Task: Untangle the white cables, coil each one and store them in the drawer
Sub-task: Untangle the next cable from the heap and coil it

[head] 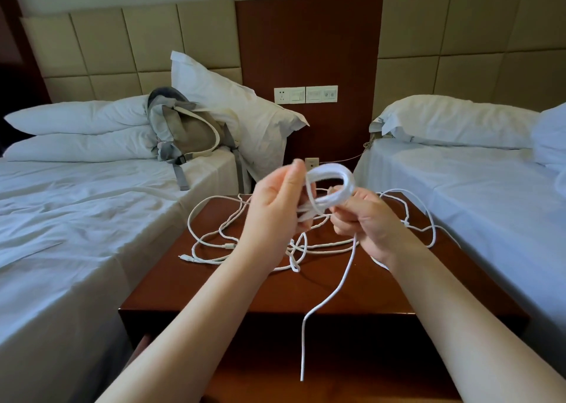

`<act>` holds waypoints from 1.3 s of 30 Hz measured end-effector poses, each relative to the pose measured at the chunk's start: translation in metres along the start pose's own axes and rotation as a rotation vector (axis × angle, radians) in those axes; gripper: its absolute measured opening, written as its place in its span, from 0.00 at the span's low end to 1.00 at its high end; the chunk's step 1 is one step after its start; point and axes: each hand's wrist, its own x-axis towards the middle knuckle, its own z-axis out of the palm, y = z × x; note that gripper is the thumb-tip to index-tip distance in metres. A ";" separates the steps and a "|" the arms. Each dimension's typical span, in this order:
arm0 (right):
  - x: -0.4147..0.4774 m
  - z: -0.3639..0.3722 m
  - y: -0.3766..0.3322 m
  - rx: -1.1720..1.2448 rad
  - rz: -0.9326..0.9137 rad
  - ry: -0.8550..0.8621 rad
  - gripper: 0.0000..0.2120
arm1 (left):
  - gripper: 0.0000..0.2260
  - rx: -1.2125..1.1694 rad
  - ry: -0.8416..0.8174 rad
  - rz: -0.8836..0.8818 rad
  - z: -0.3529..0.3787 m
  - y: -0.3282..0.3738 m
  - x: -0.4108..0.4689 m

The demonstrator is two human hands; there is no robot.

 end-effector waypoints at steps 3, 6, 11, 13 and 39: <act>0.000 -0.008 -0.010 -0.009 -0.031 0.093 0.11 | 0.15 0.197 -0.181 -0.011 0.009 -0.004 -0.006; -0.003 -0.015 -0.015 -0.037 -0.051 0.108 0.17 | 0.15 0.382 -0.287 -0.025 0.013 -0.010 -0.009; -0.001 -0.018 -0.021 -0.119 -0.113 0.170 0.19 | 0.15 0.568 -0.423 -0.046 0.016 -0.012 -0.010; -0.002 -0.017 -0.023 -0.159 -0.130 0.185 0.19 | 0.15 0.617 -0.458 -0.047 0.016 -0.011 -0.010; -0.014 0.025 -0.038 -0.776 -0.033 -0.210 0.06 | 0.12 -0.097 0.393 -0.130 -0.014 -0.018 0.015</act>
